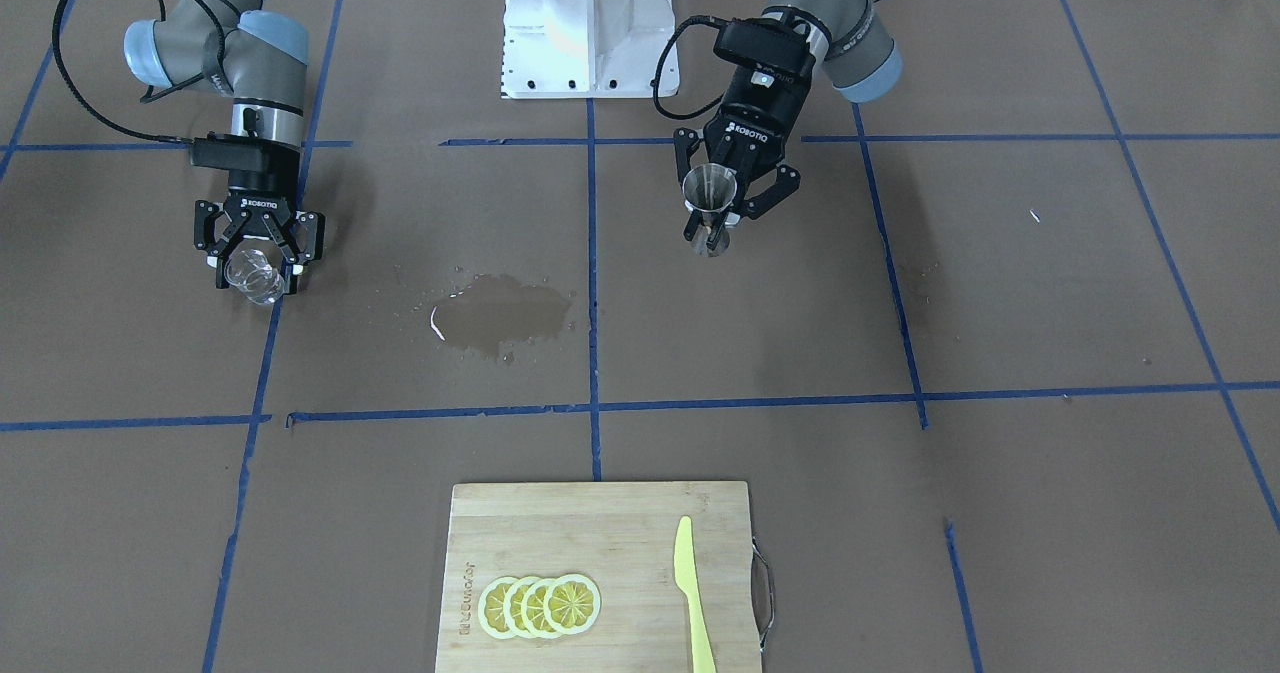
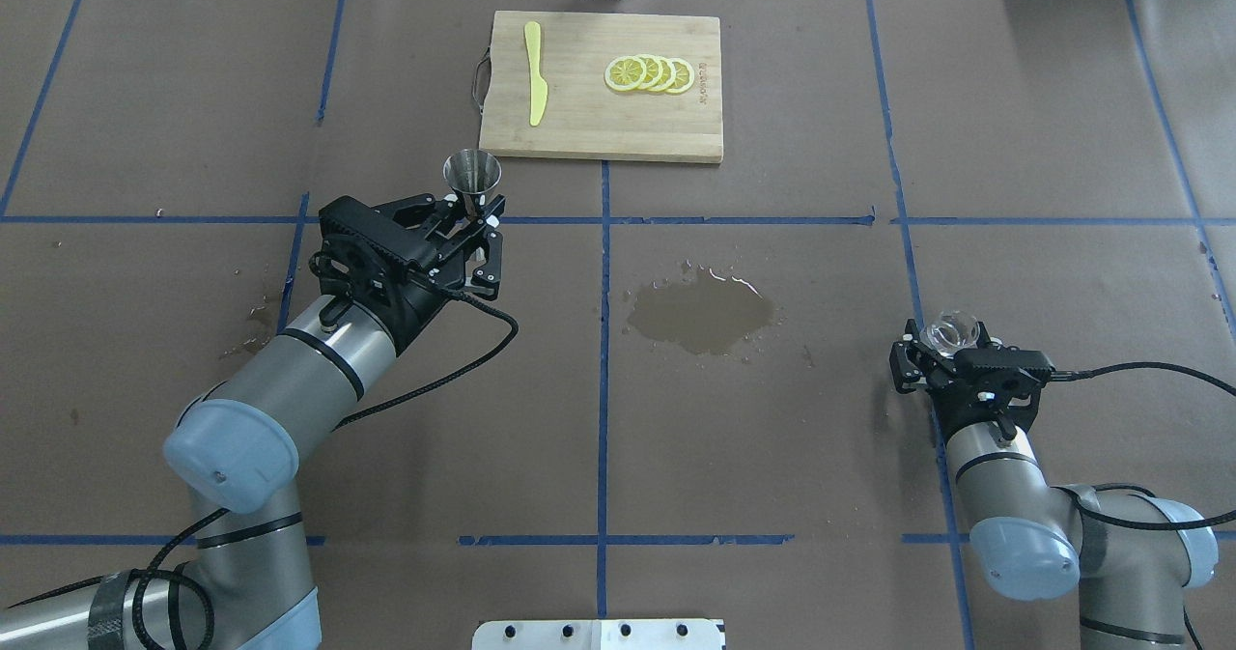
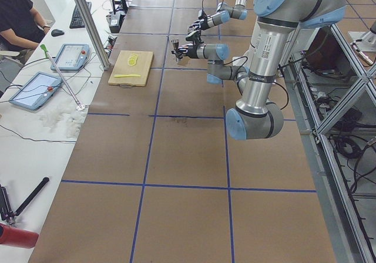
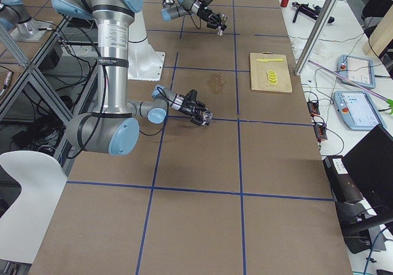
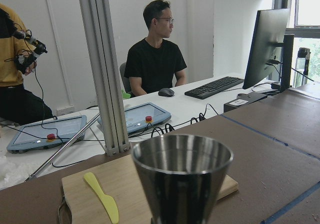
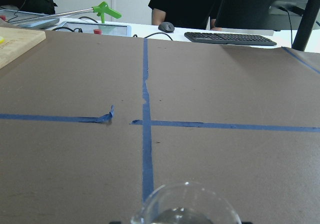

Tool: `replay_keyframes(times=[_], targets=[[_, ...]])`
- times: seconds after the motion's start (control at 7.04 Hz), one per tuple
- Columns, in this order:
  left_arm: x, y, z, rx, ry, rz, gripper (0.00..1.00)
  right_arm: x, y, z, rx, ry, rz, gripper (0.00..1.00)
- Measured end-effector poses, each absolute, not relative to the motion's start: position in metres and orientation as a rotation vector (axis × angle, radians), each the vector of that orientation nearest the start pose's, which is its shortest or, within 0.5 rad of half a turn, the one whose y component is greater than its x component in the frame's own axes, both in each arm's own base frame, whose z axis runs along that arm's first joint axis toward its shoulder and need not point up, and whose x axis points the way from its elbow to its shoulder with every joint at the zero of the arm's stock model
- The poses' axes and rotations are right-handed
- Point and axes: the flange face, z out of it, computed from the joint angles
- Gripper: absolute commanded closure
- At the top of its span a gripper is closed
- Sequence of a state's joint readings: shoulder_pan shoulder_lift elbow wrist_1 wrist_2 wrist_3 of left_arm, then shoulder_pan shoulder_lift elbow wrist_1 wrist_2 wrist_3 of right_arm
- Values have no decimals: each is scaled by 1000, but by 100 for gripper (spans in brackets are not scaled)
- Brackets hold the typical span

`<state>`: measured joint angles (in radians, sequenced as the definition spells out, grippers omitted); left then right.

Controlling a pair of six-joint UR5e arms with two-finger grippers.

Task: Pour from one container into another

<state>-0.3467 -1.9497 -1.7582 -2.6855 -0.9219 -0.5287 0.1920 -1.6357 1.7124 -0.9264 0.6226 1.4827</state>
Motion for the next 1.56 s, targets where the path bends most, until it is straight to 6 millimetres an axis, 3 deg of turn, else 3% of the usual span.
replay_keyframes(times=[0.14, 0.43, 0.85, 1.28, 1.56], targets=[[457, -371, 239, 1384, 915, -17, 100, -427, -303, 534, 995, -531, 433, 19], [457, -370, 239, 1384, 914, -16, 100, -426, -304, 534, 995, -529, 432, 57], [457, -370, 240, 1383, 914, -16, 100, -425, -307, 533, 987, -522, 416, 100], [458, -370, 239, 1383, 915, -16, 100, -421, -310, 522, 993, -589, 439, 100], [458, -370, 238, 1383, 917, -17, 100, -413, -318, 501, 1014, -610, 430, 100]])
